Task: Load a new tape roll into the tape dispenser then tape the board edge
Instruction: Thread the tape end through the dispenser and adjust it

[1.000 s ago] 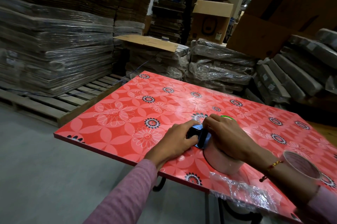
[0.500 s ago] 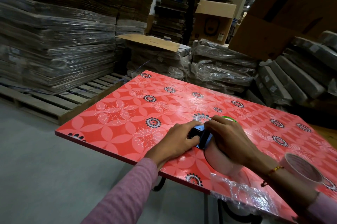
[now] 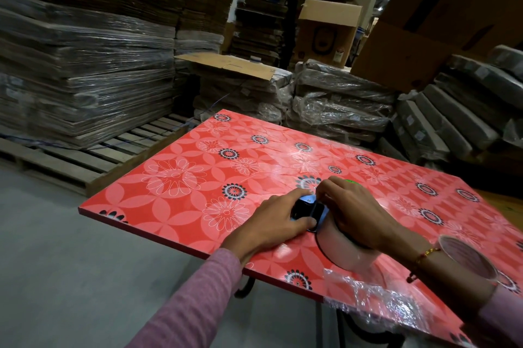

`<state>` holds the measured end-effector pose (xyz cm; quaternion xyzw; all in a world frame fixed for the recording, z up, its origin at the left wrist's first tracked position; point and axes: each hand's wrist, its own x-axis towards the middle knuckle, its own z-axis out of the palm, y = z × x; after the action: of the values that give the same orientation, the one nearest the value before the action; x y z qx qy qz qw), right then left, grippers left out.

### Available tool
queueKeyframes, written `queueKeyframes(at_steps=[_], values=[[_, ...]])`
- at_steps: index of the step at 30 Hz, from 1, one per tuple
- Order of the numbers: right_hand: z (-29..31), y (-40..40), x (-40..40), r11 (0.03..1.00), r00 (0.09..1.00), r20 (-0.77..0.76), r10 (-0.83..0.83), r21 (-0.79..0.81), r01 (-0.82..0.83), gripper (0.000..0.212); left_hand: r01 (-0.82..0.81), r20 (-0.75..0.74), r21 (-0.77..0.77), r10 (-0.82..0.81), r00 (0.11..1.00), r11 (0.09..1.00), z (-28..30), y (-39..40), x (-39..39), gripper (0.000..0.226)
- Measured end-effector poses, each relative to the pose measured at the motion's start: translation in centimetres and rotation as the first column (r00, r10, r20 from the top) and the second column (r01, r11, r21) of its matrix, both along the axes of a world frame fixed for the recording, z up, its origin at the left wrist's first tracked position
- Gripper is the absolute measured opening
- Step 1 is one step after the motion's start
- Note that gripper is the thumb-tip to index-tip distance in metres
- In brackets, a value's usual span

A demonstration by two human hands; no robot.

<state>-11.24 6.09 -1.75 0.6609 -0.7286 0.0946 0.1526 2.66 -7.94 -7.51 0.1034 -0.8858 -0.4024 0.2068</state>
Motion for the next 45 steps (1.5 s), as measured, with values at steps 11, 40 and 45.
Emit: queueKeyframes(at_steps=[11,40,45], values=[[0.3,0.0,-0.1,0.998,0.997,-0.057,0.052,0.028,-0.051,0.024,-0.136,0.054,-0.073,0.14,0.989,0.988,-0.1,1.1,-0.6,0.07],[1.1,-0.2,-0.5,0.983,0.979,-0.101,0.179,0.045,-0.175,0.024,-0.054,0.052,-0.051,0.057,0.997,0.997,-0.3,0.4,-0.1,0.052],[0.8,-0.2,-0.6,0.987,0.983,-0.082,0.163,0.023,-0.162,0.023,-0.09,0.026,-0.079,0.092,0.995,0.993,-0.3,0.6,-0.3,0.038]])
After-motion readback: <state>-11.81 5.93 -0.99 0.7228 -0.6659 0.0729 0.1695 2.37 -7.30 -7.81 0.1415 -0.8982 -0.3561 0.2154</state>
